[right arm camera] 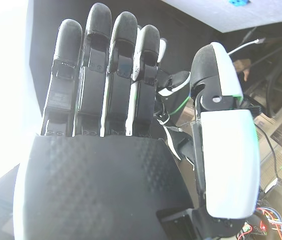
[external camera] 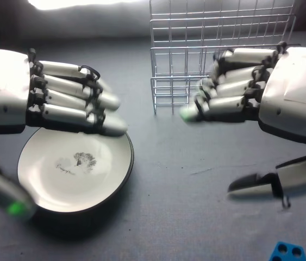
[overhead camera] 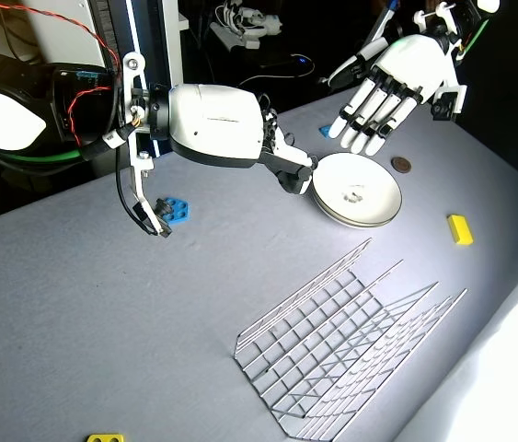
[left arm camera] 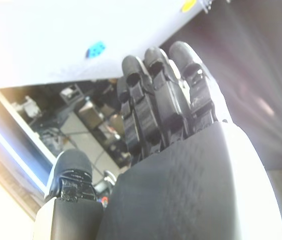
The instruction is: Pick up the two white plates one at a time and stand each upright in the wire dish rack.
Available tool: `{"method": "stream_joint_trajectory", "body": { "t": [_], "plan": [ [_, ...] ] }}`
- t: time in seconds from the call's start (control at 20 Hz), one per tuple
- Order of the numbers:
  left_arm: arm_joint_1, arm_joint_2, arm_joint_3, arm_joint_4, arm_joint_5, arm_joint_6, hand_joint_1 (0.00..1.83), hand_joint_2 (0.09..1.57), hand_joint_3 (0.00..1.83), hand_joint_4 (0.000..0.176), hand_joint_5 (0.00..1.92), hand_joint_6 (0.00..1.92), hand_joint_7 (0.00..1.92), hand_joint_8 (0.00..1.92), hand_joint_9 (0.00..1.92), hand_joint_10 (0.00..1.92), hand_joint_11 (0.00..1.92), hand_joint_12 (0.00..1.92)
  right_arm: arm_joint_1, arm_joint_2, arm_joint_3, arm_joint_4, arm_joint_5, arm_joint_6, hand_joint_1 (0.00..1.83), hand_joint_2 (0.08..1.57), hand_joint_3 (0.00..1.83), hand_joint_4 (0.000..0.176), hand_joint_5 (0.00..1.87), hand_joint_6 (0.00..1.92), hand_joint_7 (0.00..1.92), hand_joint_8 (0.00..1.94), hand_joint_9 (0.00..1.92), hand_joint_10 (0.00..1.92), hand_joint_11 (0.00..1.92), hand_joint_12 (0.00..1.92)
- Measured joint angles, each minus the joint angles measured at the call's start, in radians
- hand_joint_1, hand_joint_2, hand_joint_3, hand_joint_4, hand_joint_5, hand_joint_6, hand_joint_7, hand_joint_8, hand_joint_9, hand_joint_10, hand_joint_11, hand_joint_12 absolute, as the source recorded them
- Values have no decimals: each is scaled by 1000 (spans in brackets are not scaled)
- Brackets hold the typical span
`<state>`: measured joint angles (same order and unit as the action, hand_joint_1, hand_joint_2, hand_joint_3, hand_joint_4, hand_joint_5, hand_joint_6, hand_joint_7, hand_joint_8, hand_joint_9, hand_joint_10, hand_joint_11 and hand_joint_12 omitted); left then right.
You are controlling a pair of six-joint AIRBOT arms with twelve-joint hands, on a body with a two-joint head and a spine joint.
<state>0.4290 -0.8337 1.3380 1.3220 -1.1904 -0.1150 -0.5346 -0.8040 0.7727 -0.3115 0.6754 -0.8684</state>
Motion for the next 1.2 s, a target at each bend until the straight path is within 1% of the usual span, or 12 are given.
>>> {"method": "stream_joint_trajectory", "body": {
  "t": [0.15,0.3,0.45,0.55,0.65,0.7,0.85,0.9,1.0,1.1,1.2],
  "plan": [
    [0,0,5,21,-22,0,0,940,19,0,0,0,0,0,0,0,0,0,0,0,-2,-6,19,-1,0,948,8,0,0,0,0,0,0,0,0,0],
    [-3,0,18,53,-25,0,0,954,20,0,0,0,0,0,0,0,0,0,0,0,-3,-5,8,-1,0,961,12,0,0,0,0,0,0,0,0,0],
    [-18,0,24,112,-50,0,0,954,16,0,0,0,0,0,0,0,0,0,0,0,-3,-2,8,-1,0,967,13,0,0,0,0,0,0,0,0,0],
    [-18,0,50,172,-79,2,0,970,22,0,0,0,0,0,0,0,0,0,-7,0,-3,32,11,-1,0,956,6,0,0,0,0,0,0,0,0,0],
    [-18,0,75,223,-95,21,0,959,14,0,0,0,0,0,0,0,0,0,-7,-5,-3,46,6,-12,0,958,6,0,0,0,0,0,0,0,0,0],
    [-24,0,89,266,-105,39,0,960,13,0,0,0,0,0,0,0,0,0,-7,-13,-3,46,9,-27,0,964,8,0,0,0,0,0,0,0,0,0],
    [-24,-6,117,336,-111,39,0,965,11,0,0,0,0,0,0,0,0,0,-11,-18,-5,31,10,-31,0,975,11,0,0,0,0,0,0,0,0,0],
    [-24,-11,124,344,-112,39,0,957,7,0,0,0,0,0,0,0,0,0,-16,-17,-5,35,15,-32,0,970,8,0,0,0,0,0,0,0,0,0],
    [-8,-19,127,351,-107,51,0,969,12,0,0,0,0,0,0,0,0,0,-26,-17,-5,39,8,-40,0,971,7,0,0,0,0,0,0,0,0,0],
    [47,-27,127,347,-105,96,0,967,9,0,0,0,0,0,0,0,0,0,-26,-17,-5,38,5,-42,0,976,8,0,0,0,0,0,0,0,0,0],
    [85,-40,139,372,-106,99,0,985,15,0,0,0,0,0,0,0,0,0,-26,-17,-5,39,16,-42,0,977,8,0,0,0,0,0,0,0,0,0]
  ]
}}
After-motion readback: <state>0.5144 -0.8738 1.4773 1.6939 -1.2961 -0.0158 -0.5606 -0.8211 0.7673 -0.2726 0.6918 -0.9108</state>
